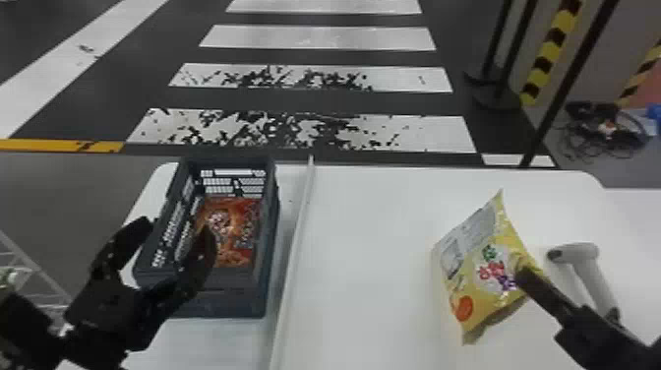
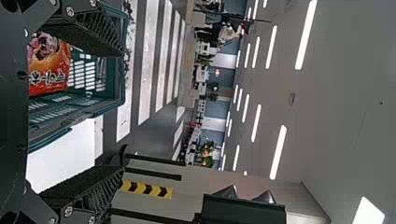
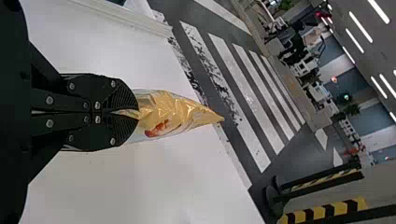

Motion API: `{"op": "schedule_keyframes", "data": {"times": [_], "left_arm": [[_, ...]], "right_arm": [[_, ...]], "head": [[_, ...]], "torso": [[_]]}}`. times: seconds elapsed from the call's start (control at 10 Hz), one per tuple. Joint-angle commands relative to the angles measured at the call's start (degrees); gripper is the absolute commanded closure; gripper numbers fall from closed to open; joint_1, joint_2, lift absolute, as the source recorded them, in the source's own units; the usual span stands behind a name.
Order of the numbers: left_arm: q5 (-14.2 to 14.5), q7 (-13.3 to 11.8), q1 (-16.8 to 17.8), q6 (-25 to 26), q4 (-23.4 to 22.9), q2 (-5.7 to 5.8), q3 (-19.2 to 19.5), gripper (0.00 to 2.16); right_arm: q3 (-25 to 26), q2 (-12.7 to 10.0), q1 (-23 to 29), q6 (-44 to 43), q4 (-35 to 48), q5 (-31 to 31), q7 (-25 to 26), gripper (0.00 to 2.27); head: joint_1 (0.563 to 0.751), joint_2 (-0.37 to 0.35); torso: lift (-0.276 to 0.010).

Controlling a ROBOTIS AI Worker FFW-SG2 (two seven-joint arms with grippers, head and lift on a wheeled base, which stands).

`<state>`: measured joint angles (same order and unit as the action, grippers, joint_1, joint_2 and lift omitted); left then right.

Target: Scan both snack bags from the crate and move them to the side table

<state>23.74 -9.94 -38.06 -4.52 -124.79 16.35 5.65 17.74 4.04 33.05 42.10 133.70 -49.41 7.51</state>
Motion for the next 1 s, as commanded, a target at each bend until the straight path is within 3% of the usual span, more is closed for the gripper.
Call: {"op": "schedule_keyframes", "data": {"times": [0.0,0.3,0.4,0.5,0.6,0.9], "left_arm": [[0.0,0.0,0.0,-0.8,0.0,0.08,0.0,0.14],[-0.4,0.0,0.1,-1.0,0.0,0.08,-1.0,0.14],[-0.5,0.0,0.4,-1.0,0.2,0.00,-1.2,0.14],[-0.5,0.0,0.4,-1.0,0.4,0.00,-1.4,0.14],[-0.5,0.0,0.4,-1.0,0.5,-0.09,-1.5,0.14],[-0.5,0.0,0.5,-2.0,1.4,-0.18,-1.5,0.14]], "right_arm": [[7.9,-1.9,-1.9,2.9,-6.8,-10.0,-1.7,2.24],[14.3,-2.8,-2.2,9.0,-10.7,-12.6,-1.6,2.24],[15.2,-3.1,-1.5,10.9,-10.0,-12.1,-1.8,1.61],[15.0,-3.6,-0.6,11.7,-8.5,-9.5,-1.9,0.09],[15.0,-4.1,0.3,11.7,-7.6,-8.0,-1.9,0.00],[13.0,-4.1,1.4,11.8,-5.3,-3.0,0.1,0.05]], "head": [[0.695,-0.008],[0.695,-0.110],[0.695,-0.131],[0.695,-0.138],[0.695,-0.144],[0.695,-0.156]], "torso": [[-0.095],[-0.095],[-0.095],[-0.095],[-0.095],[-0.095]]}}
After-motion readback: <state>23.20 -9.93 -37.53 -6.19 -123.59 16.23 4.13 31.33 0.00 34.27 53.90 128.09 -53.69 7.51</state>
